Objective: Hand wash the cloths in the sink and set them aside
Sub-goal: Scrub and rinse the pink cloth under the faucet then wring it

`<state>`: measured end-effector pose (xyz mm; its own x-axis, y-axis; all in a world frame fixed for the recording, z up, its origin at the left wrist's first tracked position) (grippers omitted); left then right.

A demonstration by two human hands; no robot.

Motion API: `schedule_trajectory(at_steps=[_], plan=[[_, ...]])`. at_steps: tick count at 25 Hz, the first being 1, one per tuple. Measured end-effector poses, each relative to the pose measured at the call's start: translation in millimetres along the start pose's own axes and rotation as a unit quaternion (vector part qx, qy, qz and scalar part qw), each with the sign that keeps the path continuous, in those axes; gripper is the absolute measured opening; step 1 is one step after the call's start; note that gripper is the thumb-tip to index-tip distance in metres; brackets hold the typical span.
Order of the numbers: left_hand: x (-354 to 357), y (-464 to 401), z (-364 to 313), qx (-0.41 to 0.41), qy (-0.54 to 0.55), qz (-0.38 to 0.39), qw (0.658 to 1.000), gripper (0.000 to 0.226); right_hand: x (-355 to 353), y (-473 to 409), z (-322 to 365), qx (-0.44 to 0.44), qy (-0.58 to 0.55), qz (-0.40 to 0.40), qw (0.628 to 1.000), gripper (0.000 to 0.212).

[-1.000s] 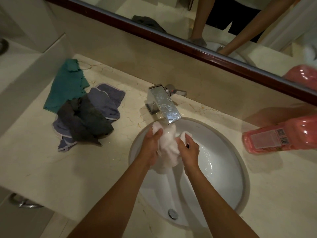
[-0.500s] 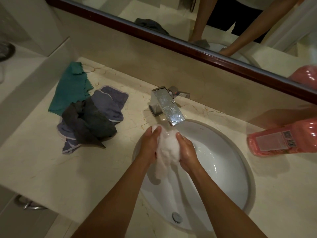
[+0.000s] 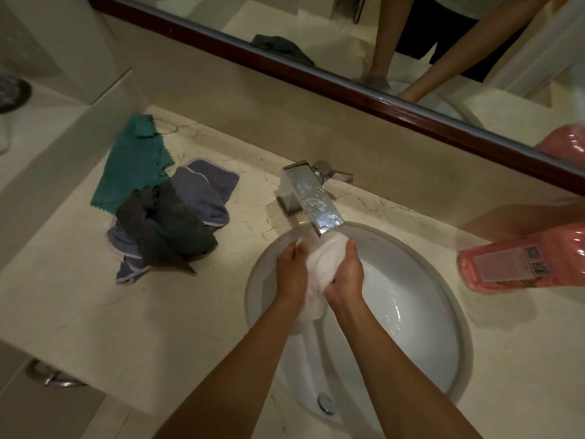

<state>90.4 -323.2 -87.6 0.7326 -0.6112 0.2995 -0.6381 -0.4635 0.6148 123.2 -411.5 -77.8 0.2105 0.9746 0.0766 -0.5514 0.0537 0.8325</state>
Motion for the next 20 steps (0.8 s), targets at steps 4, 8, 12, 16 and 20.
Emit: schedule_trajectory(at_steps=[4,8,12,16,20], plan=[[14,-8,-7,-0.009,-0.002,-0.023,1.0,0.025,-16,3,-14,-0.07,0.015,0.073,0.995,0.038],[19,-11,-10,-0.011,-0.015,-0.006,1.0,0.036,-22,6,-21,-0.074,0.027,0.09,0.993,0.039],[9,-7,-6,-0.043,0.01,-0.059,0.997,0.042,-12,7,-25,-0.064,0.111,0.014,0.992,0.043],[1,-2,-3,-0.021,-0.033,-0.03,0.999,0.038,-2,1,-20,-0.101,0.145,-0.021,0.984,0.04],[-4,-5,7,-0.093,-0.098,0.018,0.991,0.057,1,2,-16,-0.154,0.178,-0.024,0.972,0.027]])
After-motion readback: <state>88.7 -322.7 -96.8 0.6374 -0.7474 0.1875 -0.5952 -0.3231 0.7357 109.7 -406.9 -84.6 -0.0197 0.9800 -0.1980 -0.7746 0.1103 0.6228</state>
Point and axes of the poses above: each hand's wrist, its own y-axis away from the middle knuckle, its own x-axis out of the palm, z = x × y, the point moved 3 cm from there along -y, towards the middle knuckle, and after that the axes turned 15 degrees about y, right-handed, at the moved point
